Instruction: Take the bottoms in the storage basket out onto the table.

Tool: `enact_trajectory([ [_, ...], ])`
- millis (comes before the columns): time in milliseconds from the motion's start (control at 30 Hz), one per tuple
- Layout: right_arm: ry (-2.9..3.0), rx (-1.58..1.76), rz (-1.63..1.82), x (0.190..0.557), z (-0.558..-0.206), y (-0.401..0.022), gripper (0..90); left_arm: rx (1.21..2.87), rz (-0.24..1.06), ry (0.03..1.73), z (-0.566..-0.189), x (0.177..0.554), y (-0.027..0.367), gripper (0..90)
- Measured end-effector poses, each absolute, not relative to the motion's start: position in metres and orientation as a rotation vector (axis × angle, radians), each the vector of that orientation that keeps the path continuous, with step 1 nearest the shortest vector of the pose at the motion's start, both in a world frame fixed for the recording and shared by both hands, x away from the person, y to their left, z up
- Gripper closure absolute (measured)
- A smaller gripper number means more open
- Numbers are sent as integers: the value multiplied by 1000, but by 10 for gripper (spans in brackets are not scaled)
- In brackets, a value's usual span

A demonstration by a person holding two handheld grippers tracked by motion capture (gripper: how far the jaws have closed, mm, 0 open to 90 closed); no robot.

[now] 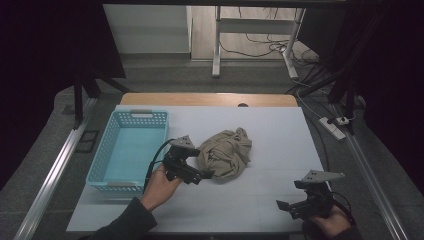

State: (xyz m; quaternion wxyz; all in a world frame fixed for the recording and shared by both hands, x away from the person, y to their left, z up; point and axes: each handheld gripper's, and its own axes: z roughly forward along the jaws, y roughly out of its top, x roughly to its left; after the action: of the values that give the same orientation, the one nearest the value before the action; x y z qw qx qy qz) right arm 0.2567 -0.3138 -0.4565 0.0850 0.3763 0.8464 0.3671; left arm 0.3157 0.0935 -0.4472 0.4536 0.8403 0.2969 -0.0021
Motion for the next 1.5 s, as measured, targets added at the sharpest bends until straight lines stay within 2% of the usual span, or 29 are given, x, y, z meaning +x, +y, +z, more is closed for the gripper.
enact_trajectory([
  [1500,2521,1106,1102,256,-456,-313,0,2033,46,813,-446,288,140,3],
])
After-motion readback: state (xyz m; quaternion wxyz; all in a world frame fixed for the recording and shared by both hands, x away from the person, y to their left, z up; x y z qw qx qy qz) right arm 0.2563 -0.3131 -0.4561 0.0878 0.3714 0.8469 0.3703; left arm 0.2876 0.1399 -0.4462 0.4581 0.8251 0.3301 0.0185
